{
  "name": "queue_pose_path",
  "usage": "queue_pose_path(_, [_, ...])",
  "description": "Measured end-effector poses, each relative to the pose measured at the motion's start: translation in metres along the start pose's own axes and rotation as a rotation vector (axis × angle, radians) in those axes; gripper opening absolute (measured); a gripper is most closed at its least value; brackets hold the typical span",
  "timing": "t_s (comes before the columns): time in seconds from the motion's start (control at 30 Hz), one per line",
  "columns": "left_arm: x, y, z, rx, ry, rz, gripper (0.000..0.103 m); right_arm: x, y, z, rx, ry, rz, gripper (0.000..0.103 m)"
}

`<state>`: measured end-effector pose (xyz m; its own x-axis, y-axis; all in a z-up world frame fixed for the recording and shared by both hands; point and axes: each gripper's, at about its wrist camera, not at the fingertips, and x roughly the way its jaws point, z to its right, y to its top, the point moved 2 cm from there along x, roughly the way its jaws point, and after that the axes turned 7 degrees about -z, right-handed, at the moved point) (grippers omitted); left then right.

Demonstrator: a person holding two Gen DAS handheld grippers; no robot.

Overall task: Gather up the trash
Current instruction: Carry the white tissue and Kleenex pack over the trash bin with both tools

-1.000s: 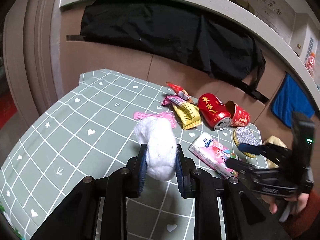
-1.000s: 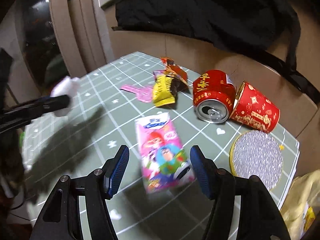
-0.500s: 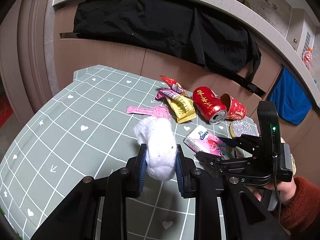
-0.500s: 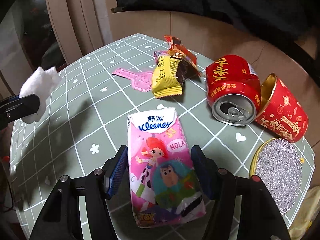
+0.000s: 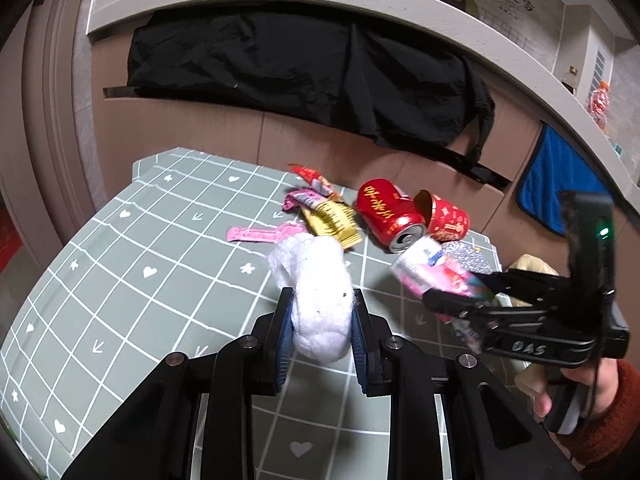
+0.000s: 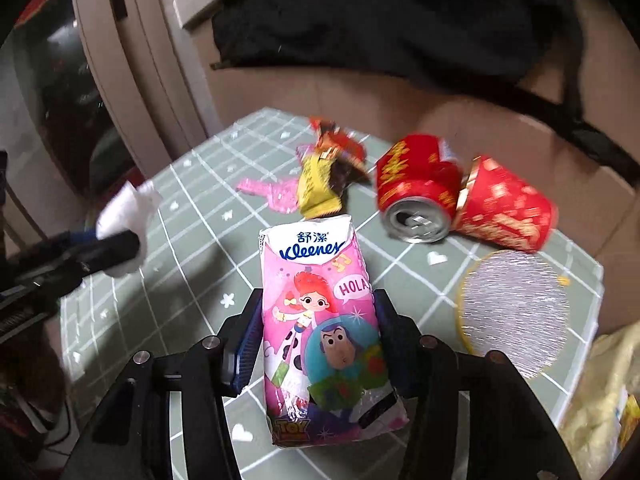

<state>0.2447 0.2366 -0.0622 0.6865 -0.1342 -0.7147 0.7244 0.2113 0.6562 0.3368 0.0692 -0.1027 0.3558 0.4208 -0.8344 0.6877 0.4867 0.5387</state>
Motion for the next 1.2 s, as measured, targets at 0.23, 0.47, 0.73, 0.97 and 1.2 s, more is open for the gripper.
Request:
queue_pose_path(0.23, [-0.020, 0.020, 0.047, 0.084, -0.020, 0.077, 0.026, -0.058, -0.001, 0.007, -0.002, -0.065, 0.125, 0.049])
queue_pose_path(0.47, [-0.043, 0.047, 0.111, 0.182, -0.043, 0.190, 0.026, -0.117, -0.004, 0.029, 0.026, -0.111, 0.239, 0.049])
queue_pose_path(0.73, [-0.049, 0.067, 0.196, 0.256, -0.121, 0.259, 0.026, -0.202, -0.025, 0.077, 0.084, -0.221, 0.375, 0.049])
queue_pose_path(0.97, [-0.028, 0.064, 0.276, 0.324, -0.203, 0.244, 0.026, -0.256, -0.059, 0.132, 0.157, -0.333, 0.436, 0.049])
queue_pose_path(1.2, [0.000, 0.051, 0.336, 0.369, -0.268, 0.192, 0.026, -0.282, -0.092, 0.185, 0.254, -0.388, 0.444, 0.049])
